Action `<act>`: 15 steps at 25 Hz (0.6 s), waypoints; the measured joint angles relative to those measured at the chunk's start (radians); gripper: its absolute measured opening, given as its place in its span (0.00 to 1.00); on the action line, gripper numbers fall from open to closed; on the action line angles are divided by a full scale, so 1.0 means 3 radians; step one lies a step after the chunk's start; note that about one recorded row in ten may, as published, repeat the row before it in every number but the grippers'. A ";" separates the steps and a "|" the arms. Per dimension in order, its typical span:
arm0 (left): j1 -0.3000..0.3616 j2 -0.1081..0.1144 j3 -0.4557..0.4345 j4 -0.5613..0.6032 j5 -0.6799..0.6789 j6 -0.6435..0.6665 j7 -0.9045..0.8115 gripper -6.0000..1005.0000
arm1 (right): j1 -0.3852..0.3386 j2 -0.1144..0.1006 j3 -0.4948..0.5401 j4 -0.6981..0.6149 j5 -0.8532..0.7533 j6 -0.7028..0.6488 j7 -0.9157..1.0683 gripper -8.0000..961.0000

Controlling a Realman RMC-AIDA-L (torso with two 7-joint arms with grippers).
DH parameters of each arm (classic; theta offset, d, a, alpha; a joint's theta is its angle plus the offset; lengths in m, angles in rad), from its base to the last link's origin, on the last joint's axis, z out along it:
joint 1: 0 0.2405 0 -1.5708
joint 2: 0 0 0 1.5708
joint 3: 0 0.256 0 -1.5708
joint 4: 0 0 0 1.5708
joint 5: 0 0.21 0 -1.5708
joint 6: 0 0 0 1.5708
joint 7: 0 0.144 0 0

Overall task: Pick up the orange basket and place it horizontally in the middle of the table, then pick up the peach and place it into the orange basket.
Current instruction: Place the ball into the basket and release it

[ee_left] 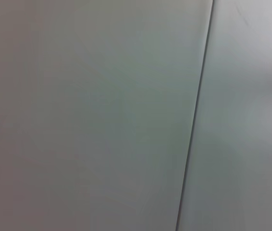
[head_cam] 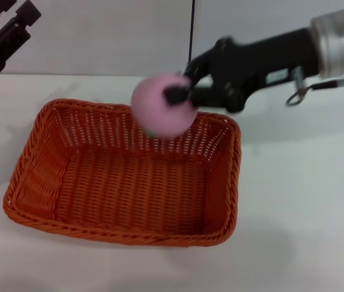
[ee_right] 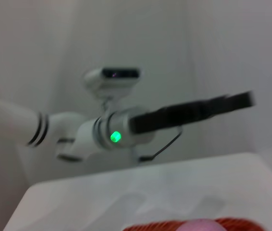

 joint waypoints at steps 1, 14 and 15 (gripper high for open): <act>0.0005 0.0000 0.0000 -0.0024 0.0000 -0.0007 0.0000 0.69 | 0.0010 0.0003 -0.0041 0.0018 0.0000 0.0015 0.0000 0.15; 0.0033 0.0000 -0.0001 -0.0059 0.0000 -0.0005 0.0006 0.69 | -0.0093 0.0005 0.0156 0.0058 0.0138 -0.0084 -0.0105 0.55; 0.0033 0.0000 -0.0001 -0.0059 0.0000 -0.0005 0.0006 0.69 | -0.0105 0.0003 0.0172 0.0062 0.0140 -0.0090 -0.0114 0.58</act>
